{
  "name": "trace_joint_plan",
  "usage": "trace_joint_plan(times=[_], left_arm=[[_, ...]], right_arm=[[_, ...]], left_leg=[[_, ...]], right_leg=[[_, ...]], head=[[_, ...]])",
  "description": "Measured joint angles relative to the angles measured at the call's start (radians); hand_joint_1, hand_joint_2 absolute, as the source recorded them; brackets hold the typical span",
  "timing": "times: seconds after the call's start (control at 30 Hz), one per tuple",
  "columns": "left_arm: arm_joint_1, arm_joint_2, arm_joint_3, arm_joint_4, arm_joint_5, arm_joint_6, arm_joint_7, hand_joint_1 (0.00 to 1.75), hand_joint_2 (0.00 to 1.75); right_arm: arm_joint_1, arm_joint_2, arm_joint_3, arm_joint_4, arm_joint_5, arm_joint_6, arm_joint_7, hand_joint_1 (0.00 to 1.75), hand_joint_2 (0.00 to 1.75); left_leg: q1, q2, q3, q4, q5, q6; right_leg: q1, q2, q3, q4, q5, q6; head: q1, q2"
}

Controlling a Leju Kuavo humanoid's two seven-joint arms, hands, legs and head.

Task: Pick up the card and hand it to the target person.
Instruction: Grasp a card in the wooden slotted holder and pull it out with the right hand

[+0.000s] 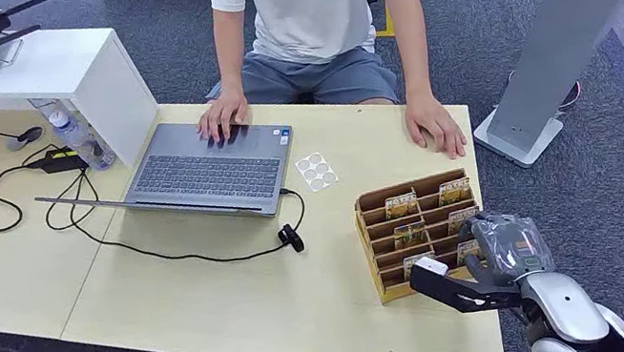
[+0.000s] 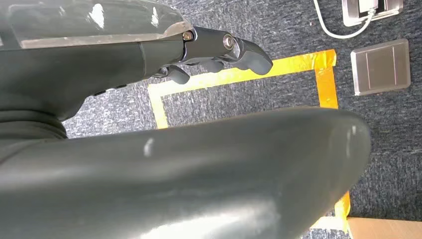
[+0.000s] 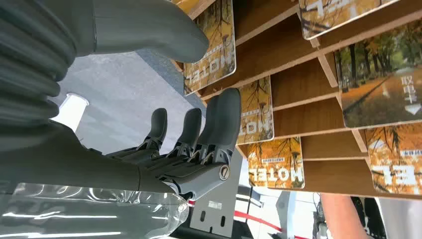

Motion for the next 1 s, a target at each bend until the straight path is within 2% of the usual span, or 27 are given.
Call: trace_joint_plan(times=[0.27, 0.53, 0.7, 1.0], left_arm=[[0.000, 0.000, 0.000, 0.000, 0.002, -0.001, 0.000, 0.00, 0.00], [0.000, 0.000, 0.000, 0.000, 0.002, -0.001, 0.000, 0.00, 0.00], [0.000, 0.000, 0.000, 0.000, 0.002, -0.002, 0.000, 0.00, 0.00], [0.000, 0.000, 0.000, 0.000, 0.002, -0.005, 0.000, 0.00, 0.00]], right_arm=[[-0.004, 0.002, 0.001, 0.018, -0.009, -0.006, 0.002, 1.03, 1.75], [-0.006, 0.002, 0.001, 0.030, -0.020, -0.018, 0.011, 0.94, 1.75], [-0.006, 0.000, 0.001, 0.032, -0.023, -0.018, 0.014, 0.80, 1.75], [-0.006, -0.001, 0.000, 0.034, -0.023, -0.018, 0.015, 0.89, 1.75]], left_leg=[[0.000, 0.000, 0.000, 0.000, 0.000, 0.000], [0.000, 0.000, 0.000, 0.000, 0.000, 0.000], [0.000, 0.000, 0.000, 0.000, 0.000, 0.000], [0.000, 0.000, 0.000, 0.000, 0.000, 0.000]], right_leg=[[0.000, 0.000, 0.000, 0.000, 0.000, 0.000], [0.000, 0.000, 0.000, 0.000, 0.000, 0.000], [0.000, 0.000, 0.000, 0.000, 0.000, 0.000], [0.000, 0.000, 0.000, 0.000, 0.000, 0.000]], head=[[0.000, 0.000], [0.000, 0.000], [0.000, 0.000], [0.000, 0.000]])
